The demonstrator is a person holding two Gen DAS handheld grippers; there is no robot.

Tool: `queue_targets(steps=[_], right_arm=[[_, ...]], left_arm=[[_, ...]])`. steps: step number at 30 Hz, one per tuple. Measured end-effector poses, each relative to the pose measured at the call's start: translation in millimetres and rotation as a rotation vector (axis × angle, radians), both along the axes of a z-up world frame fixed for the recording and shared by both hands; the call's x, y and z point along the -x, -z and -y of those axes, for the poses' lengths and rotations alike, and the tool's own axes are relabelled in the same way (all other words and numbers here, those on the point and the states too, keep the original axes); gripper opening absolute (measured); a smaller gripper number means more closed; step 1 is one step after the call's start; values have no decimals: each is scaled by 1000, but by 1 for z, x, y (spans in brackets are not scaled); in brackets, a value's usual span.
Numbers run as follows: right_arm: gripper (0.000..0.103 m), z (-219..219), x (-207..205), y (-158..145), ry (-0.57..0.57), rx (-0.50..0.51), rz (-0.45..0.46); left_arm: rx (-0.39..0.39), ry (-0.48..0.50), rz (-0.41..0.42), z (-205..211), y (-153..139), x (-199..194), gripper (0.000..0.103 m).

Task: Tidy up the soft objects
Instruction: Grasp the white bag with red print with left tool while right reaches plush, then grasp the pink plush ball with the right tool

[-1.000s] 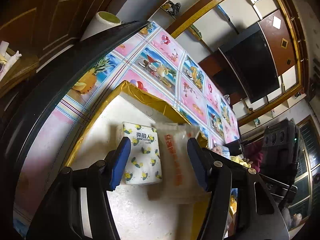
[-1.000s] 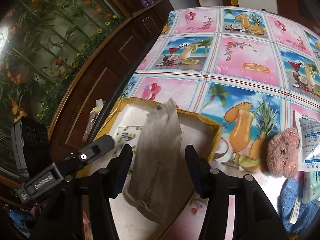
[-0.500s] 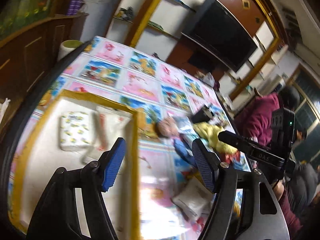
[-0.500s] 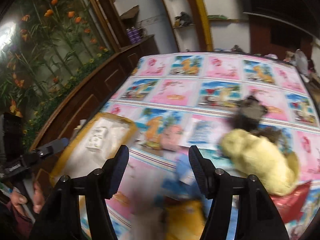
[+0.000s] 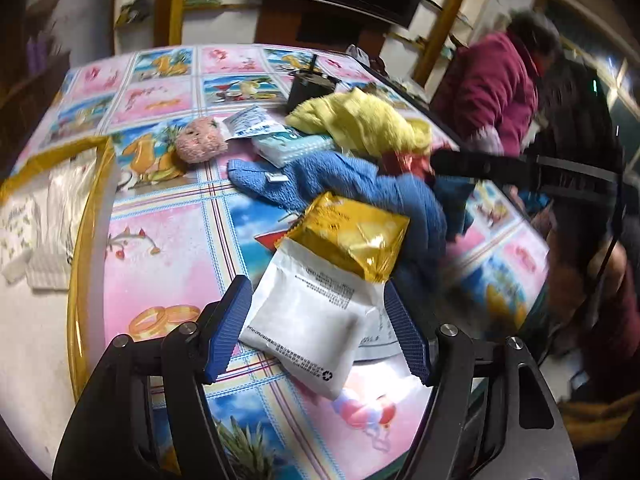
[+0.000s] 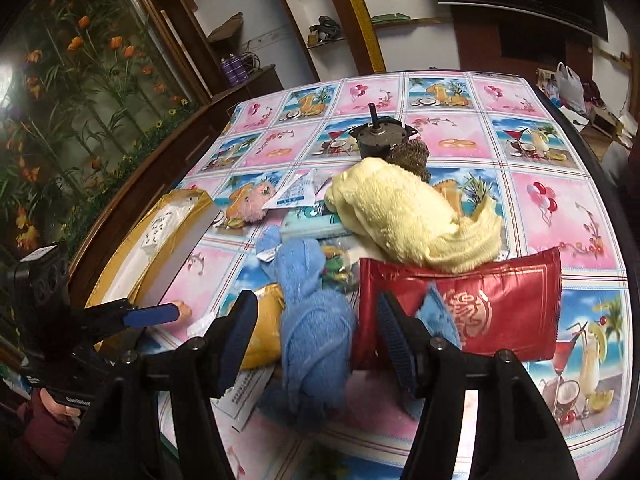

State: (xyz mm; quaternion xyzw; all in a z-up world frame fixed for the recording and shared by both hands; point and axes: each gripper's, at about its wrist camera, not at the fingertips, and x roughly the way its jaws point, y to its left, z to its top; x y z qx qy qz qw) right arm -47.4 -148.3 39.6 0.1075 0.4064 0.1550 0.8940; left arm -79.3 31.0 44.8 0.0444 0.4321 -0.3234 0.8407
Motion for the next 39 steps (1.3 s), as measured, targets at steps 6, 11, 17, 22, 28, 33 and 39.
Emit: queue_targets(steps=[6, 11, 17, 22, 28, 33, 39], right_arm=[[62, 1, 7, 7, -12, -18, 2], [62, -5, 10, 11, -26, -21, -11], [62, -11, 12, 5, -33, -5, -4], [62, -26, 5, 3, -52, 11, 0], [62, -53, -13, 8, -83, 36, -24], [62, -73, -37, 2, -111, 22, -40], [62, -108, -93, -9, -154, 63, -63]], left_arm=[[-82, 58, -53, 16, 30, -11, 79], [-97, 27, -31, 22, 34, -11, 82], [26, -85, -91, -17, 28, -18, 31], [159, -166, -136, -50, 26, -16, 15], [233, -208, -130, -58, 20, -17, 15], [211, -272, -138, -56, 27, -31, 18], [341, -277, -209, -60, 39, -37, 41]])
